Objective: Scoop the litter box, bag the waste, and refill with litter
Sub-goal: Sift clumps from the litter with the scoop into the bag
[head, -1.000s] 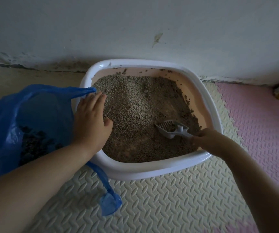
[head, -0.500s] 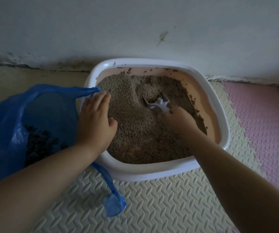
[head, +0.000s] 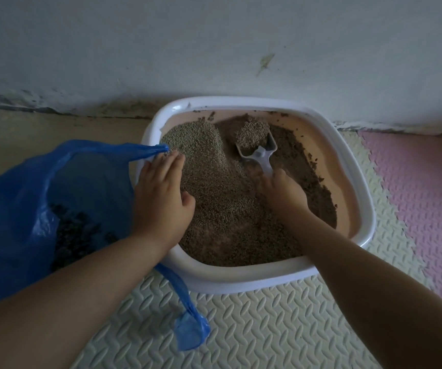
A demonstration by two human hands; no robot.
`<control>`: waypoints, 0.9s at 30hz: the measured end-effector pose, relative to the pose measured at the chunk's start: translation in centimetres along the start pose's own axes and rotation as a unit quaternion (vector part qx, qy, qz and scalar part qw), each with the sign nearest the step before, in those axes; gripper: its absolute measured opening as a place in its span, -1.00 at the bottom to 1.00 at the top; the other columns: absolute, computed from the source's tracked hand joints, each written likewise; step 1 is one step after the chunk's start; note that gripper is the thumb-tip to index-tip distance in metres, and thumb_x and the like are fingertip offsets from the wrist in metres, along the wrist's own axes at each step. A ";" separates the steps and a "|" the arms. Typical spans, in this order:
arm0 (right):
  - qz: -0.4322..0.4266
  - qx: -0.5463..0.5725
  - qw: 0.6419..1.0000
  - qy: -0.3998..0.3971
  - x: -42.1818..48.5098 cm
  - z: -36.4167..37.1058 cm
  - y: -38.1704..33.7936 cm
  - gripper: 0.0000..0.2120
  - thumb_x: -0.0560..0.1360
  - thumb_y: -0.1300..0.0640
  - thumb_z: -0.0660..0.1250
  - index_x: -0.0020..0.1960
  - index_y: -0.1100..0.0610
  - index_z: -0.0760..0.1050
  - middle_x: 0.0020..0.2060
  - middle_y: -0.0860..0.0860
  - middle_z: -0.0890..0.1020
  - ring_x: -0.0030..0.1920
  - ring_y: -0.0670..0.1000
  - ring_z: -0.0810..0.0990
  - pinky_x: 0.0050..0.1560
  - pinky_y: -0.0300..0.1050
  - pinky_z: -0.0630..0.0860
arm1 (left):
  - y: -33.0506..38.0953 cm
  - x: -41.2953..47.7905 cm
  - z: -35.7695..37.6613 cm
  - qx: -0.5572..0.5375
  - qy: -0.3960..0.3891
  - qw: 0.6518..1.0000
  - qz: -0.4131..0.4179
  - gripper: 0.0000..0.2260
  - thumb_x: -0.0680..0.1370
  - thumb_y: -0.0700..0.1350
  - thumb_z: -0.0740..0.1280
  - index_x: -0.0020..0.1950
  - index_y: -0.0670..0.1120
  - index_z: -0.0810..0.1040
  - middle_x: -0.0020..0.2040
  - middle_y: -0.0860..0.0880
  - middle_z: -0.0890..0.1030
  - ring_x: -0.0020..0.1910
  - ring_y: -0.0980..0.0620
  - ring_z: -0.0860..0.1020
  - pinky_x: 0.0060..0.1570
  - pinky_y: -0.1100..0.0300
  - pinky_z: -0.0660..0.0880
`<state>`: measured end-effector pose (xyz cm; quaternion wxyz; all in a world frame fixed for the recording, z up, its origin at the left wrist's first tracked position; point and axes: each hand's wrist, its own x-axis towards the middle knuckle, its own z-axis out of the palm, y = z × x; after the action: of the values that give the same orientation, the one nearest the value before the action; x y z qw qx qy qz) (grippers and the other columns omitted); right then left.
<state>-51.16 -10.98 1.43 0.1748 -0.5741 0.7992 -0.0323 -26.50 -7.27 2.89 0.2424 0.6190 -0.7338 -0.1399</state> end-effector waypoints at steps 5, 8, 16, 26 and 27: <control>-0.048 0.036 0.998 0.011 -2.3 -1.0 0.6 -0.69 0.64 -0.07 0.05 -0.01 0.17 0.34 -0.33 -0.01 0.42 -0.33 0.07 0.45 -0.37 -0.02 0.33 | 0.0 0.0 -0.1 0.004 0.003 1.000 0.006 -0.45 0.46 -0.23 0.32 0.45 -0.19 0.32 0.46 -0.13 0.33 0.48 -0.10 0.19 0.49 0.03 0.00; -0.077 0.074 0.994 0.020 -4.8 -1.9 0.5 -0.65 0.62 -0.15 0.04 -0.07 0.12 0.34 -0.34 -0.01 0.45 -0.35 0.02 0.46 -0.34 -0.03 0.37 | 0.1 0.0 -0.1 0.004 0.003 1.000 0.008 -0.45 0.46 -0.23 0.32 0.45 -0.19 0.32 0.46 -0.12 0.32 0.48 -0.09 0.19 0.48 0.07 -0.04; -0.066 0.096 0.992 0.043 -8.6 -1.8 2.1 -0.71 0.61 -0.11 0.10 0.12 0.08 0.38 -0.38 -0.19 0.35 -0.39 -0.20 0.35 -0.42 -0.20 0.21 | 0.1 0.0 -0.1 0.012 0.008 1.000 0.006 -0.44 0.45 -0.22 0.34 0.44 -0.20 0.34 0.45 -0.12 0.34 0.47 -0.09 0.20 0.47 0.07 -0.03; -0.086 0.080 0.993 0.033 -9.9 -1.9 1.9 -0.73 0.60 -0.07 0.16 -0.15 0.11 0.35 -0.40 -0.02 0.45 -0.39 -0.04 0.44 -0.38 -0.03 0.33 | 0.2 0.0 -0.2 0.015 0.001 1.000 0.004 -0.45 0.47 -0.20 0.33 0.46 -0.19 0.31 0.48 -0.11 0.31 0.49 -0.08 0.17 0.49 0.04 -0.01; -0.088 0.079 0.992 0.034 -9.9 -1.8 1.9 -0.73 0.59 -0.07 0.16 -0.16 0.11 0.34 -0.40 -0.02 0.45 -0.39 -0.04 0.43 -0.37 -0.03 0.33 | 0.2 -0.1 -0.2 0.016 0.000 1.000 0.004 -0.45 0.47 -0.20 0.32 0.46 -0.18 0.31 0.48 -0.11 0.30 0.49 -0.07 0.16 0.49 0.04 -0.02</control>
<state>-50.68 -1.43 5.07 0.1888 -0.6251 0.7461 -0.1301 -26.53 -7.17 3.15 0.2333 0.6197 -0.7384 -0.1273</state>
